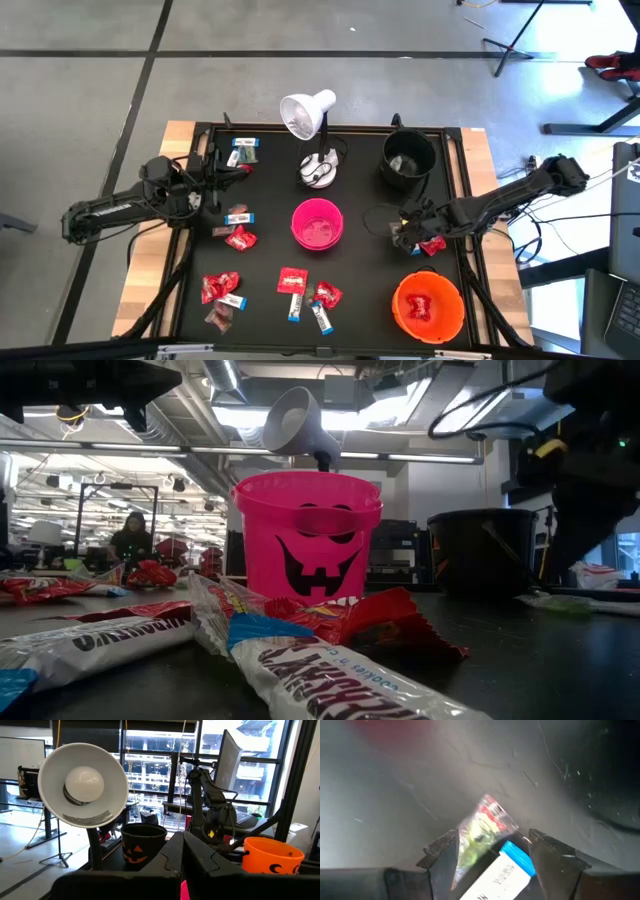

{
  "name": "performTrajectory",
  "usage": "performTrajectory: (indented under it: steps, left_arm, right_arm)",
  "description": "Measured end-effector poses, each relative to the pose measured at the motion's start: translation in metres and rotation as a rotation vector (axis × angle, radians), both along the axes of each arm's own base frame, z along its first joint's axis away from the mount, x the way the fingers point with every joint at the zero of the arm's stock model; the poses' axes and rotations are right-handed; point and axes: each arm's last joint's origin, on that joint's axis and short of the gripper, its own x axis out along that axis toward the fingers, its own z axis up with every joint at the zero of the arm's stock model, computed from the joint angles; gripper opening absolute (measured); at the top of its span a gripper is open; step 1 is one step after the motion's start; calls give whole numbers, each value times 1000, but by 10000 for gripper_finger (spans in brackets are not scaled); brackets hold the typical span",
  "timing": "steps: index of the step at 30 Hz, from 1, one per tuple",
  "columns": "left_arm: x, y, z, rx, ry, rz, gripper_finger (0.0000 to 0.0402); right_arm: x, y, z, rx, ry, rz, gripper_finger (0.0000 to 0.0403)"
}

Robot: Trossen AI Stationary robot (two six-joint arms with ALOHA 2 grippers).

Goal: Sort candy
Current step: Put the green candy into the pink bucket

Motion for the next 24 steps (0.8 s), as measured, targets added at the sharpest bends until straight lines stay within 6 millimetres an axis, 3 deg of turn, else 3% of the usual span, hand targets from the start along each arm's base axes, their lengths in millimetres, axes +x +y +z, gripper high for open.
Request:
performTrajectory:
  steps: [16, 19, 24]
  left_arm:
    - [0, 0, 0, 0, 0, -1, 1]
    - [0, 0, 0, 0, 0, -1, 1]
    - [0, 0, 0, 0, 0, -1, 1]
  right_arm:
    - [18, 7, -40, -43, 139, 69, 225]
    - [19, 8, -41, -40, 134, 80, 194]
    - [22, 9, -33, -33, 109, 103, 102]
